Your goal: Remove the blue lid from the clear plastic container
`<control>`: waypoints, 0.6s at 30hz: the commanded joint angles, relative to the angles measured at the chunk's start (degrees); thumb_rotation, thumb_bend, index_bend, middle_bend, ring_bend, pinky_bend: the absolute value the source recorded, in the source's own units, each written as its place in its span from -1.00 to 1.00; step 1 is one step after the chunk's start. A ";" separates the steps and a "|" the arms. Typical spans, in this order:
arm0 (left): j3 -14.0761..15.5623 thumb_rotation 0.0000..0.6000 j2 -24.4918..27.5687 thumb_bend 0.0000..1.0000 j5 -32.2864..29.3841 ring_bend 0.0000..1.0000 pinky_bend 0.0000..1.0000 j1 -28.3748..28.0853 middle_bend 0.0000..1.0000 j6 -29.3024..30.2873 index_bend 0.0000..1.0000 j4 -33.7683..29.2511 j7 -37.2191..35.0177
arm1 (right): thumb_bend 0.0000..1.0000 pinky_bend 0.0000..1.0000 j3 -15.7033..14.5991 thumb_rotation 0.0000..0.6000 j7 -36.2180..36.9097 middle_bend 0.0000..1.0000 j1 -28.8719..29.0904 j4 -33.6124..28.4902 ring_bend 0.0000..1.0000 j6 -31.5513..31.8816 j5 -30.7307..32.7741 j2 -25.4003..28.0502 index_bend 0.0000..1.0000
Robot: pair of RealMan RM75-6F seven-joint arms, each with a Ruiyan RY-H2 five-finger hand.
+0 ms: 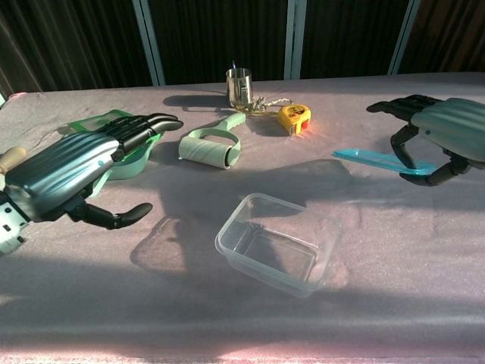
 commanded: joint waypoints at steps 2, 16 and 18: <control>0.83 1.00 1.32 -0.34 -0.68 -1.00 -1.00 2.49 -1.00 2.00 -1.00 0.01 -1.62 | -0.11 -1.00 -1.35 1.00 1.36 -0.91 0.35 -0.03 -1.00 -2.23 0.40 -1.34 -0.96; 3.81 1.00 8.83 -0.35 -2.39 -1.00 -1.00 10.23 -1.00 6.61 -1.00 -3.94 -1.37 | -0.77 -1.00 -6.32 1.00 -9.11 -1.00 -4.64 -17.36 -1.00 0.95 -0.96 10.82 -1.00; 4.96 1.00 13.85 -0.35 -4.52 -1.00 -1.00 12.23 -1.00 6.16 -1.00 -9.68 3.59 | -0.77 -1.00 -6.83 1.00 -13.08 -1.00 -7.61 -24.11 -1.00 3.86 0.59 15.44 -1.00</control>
